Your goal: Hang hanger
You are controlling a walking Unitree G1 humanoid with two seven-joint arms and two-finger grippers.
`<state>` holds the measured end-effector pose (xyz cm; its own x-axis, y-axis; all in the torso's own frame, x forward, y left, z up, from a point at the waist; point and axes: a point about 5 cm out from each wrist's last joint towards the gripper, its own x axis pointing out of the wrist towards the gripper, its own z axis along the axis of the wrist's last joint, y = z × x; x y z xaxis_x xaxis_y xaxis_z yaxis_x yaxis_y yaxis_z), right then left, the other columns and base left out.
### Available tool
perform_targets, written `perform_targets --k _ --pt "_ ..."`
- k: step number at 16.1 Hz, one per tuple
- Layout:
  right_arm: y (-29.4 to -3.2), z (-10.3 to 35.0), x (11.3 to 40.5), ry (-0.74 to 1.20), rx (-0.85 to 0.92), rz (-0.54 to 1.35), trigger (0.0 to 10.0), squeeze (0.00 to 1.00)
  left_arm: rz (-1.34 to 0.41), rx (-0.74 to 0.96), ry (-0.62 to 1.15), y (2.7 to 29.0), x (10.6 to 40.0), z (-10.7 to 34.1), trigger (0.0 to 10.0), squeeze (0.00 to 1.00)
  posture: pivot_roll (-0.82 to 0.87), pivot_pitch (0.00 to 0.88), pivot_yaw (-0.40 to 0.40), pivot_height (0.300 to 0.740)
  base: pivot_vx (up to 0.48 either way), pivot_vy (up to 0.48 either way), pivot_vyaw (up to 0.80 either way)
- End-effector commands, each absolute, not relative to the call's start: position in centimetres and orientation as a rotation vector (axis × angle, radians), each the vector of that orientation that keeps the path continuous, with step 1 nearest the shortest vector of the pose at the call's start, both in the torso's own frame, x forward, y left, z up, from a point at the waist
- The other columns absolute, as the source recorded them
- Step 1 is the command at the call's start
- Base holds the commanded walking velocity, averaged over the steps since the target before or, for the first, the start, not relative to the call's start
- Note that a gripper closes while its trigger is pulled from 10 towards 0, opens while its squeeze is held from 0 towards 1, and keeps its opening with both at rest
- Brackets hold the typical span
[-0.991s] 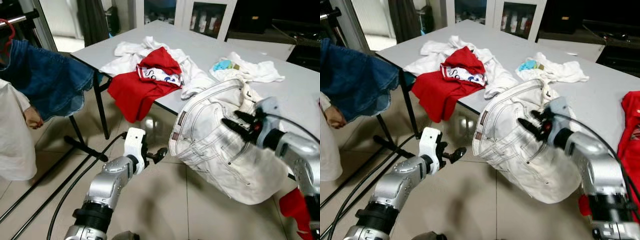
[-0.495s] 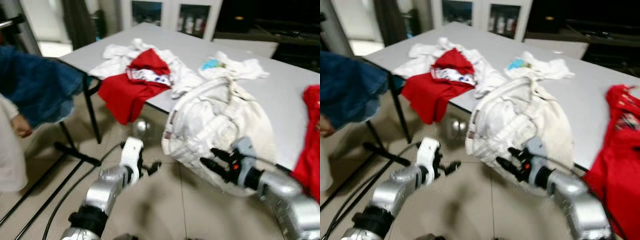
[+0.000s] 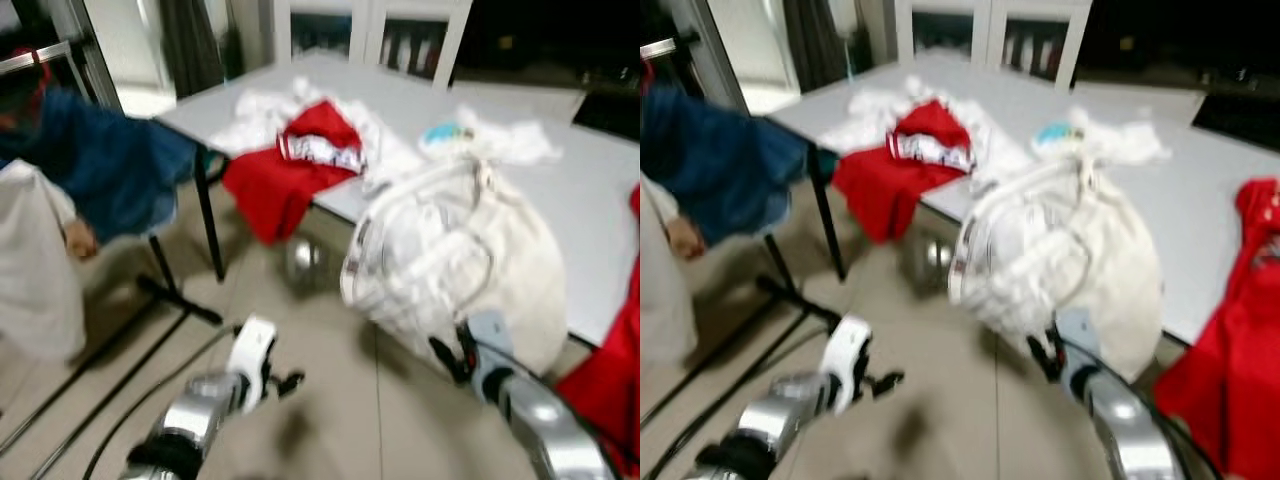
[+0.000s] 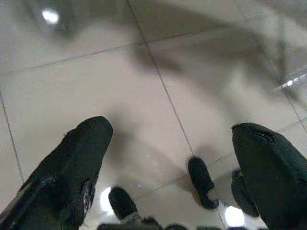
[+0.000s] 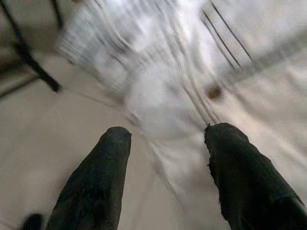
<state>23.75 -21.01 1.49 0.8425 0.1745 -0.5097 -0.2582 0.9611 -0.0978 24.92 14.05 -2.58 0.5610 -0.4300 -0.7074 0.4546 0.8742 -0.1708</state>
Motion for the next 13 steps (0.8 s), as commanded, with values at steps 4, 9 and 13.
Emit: perform_targets --k 4,9,13 --pt "-20.8 -2.8 20.9 0.639 -0.166 0.181 10.0 0.0 -0.469 0.038 0.889 15.0 23.6 -4.4 10.0 0.0 -0.08 0.0 -0.016 0.74 0.0 0.0 0.0" --pt "-20.7 -5.6 18.7 0.72 -0.203 0.165 10.0 0.0 -0.384 0.119 1.046 17.3 19.3 -7.7 10.0 0.0 -0.1 0.0 -0.006 0.74 0.0 0.0 0.0" --pt "-20.0 -6.8 18.0 0.772 -0.221 0.248 10.0 0.0 -0.35 0.101 1.034 16.6 19.4 -7.9 10.0 0.0 -0.09 0.0 -0.01 0.74 0.0 0.0 0.0"
